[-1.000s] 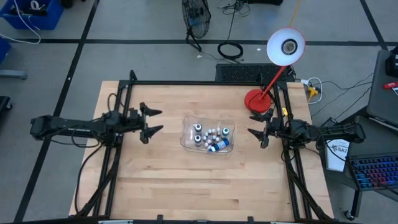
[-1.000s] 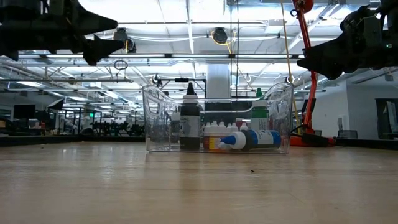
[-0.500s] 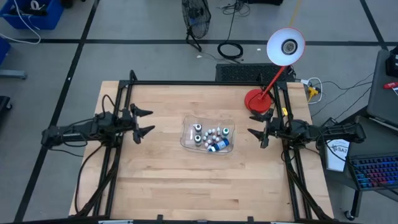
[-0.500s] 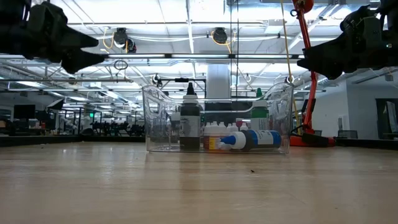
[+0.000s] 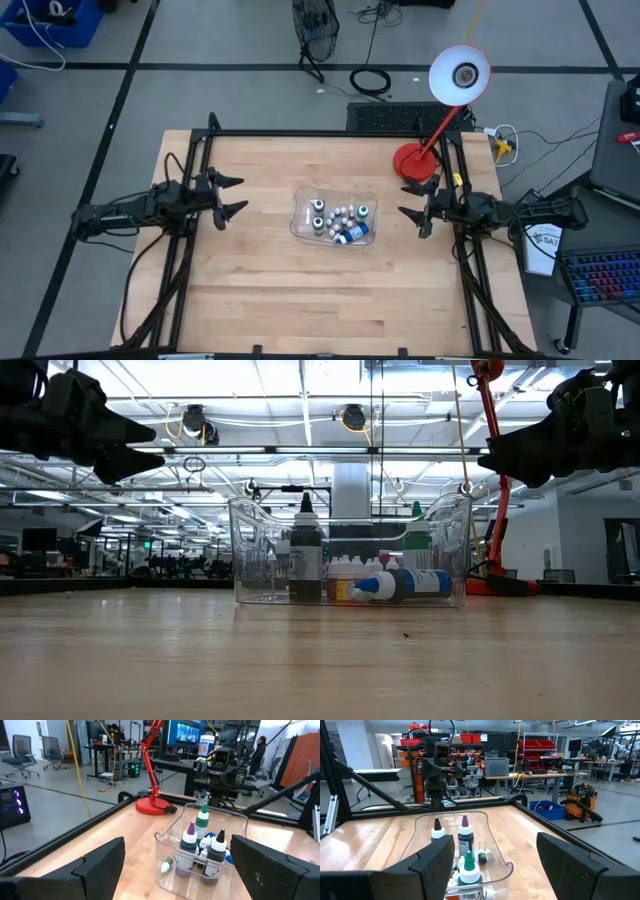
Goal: Pick & Place food coloring
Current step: Return to Home Position
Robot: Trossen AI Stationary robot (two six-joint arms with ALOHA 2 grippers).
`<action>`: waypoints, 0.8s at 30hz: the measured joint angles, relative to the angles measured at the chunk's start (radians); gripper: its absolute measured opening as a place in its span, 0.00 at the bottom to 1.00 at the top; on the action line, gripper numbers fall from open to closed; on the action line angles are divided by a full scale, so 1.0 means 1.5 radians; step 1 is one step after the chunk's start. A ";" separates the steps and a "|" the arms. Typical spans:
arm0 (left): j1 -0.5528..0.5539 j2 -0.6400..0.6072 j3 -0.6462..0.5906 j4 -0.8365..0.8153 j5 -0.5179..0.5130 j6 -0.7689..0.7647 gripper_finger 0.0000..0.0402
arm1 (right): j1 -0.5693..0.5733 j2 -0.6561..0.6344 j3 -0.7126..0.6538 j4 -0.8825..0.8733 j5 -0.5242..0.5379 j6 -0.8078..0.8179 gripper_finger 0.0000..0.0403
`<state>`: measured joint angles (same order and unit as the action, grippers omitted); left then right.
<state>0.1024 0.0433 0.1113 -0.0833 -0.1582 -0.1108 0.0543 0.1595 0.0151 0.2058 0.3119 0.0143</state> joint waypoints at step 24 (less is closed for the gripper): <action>0.000 0.023 -0.047 0.037 -0.012 -0.033 0.91 | 0.000 0.000 0.000 0.000 0.000 0.000 0.67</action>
<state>0.1020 0.0784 0.0402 -0.0273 -0.1764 -0.1600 0.0540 0.1596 0.0151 0.2058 0.3122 0.0143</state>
